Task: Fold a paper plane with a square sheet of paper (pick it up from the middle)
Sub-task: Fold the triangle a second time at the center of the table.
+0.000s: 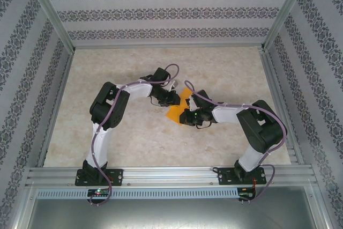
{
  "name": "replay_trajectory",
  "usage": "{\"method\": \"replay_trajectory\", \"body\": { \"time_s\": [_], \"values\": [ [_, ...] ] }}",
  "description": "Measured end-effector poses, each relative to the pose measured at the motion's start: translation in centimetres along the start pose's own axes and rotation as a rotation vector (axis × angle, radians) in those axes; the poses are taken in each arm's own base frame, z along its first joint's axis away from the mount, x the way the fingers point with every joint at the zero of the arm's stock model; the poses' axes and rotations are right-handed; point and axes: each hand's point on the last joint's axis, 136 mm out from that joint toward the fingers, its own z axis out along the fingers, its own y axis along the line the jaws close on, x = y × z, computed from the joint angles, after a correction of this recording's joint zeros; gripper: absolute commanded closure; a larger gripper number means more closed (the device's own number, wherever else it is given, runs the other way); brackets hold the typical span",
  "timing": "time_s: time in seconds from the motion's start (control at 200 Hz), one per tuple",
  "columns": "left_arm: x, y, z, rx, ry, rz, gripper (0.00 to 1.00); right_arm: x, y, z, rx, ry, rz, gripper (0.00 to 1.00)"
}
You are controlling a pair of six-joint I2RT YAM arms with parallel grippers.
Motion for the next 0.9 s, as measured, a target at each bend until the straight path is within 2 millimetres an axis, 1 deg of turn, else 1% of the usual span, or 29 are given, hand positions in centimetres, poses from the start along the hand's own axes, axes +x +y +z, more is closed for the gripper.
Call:
{"method": "replay_trajectory", "body": {
  "time_s": [0.12, 0.31, 0.395, 0.5, 0.59, 0.754, 0.849, 0.899],
  "values": [
    [-1.1, 0.3, -0.1, -0.016, -0.016, 0.011, 0.78, 0.0, 0.0, 0.0, 0.0, 0.0, 0.0, 0.9],
    [-1.2, 0.4, 0.0, -0.035, -0.002, 0.021, 0.78, 0.0, -0.1, -0.1, 0.006, -0.001, -0.001, 0.89],
    [-1.6, 0.6, -0.2, -0.066, -0.012, 0.04, 0.78, 0.1, -0.2, -0.2, 0.014, -0.001, 0.001, 0.9],
    [-2.7, 1.1, -0.5, -0.114, -0.042, 0.068, 0.78, 0.6, -0.3, -0.5, 0.027, 0.014, 0.011, 0.89],
    [-2.8, 1.2, -0.4, -0.124, -0.036, 0.077, 0.78, 1.1, -0.5, -0.8, 0.036, 0.032, 0.022, 0.88],
    [-2.7, 1.2, -0.4, -0.125, -0.031, 0.091, 0.78, 1.7, -0.5, -1.4, 0.045, 0.052, 0.04, 0.83],
    [-2.7, 1.3, -0.3, -0.125, -0.03, 0.092, 0.77, 1.3, -0.1, -2.1, 0.023, 0.041, 0.05, 0.78],
    [-2.7, 1.2, -0.4, -0.125, -0.032, 0.097, 0.77, 0.9, 0.2, -2.6, 0.009, 0.026, 0.052, 0.77]
  ]
}}
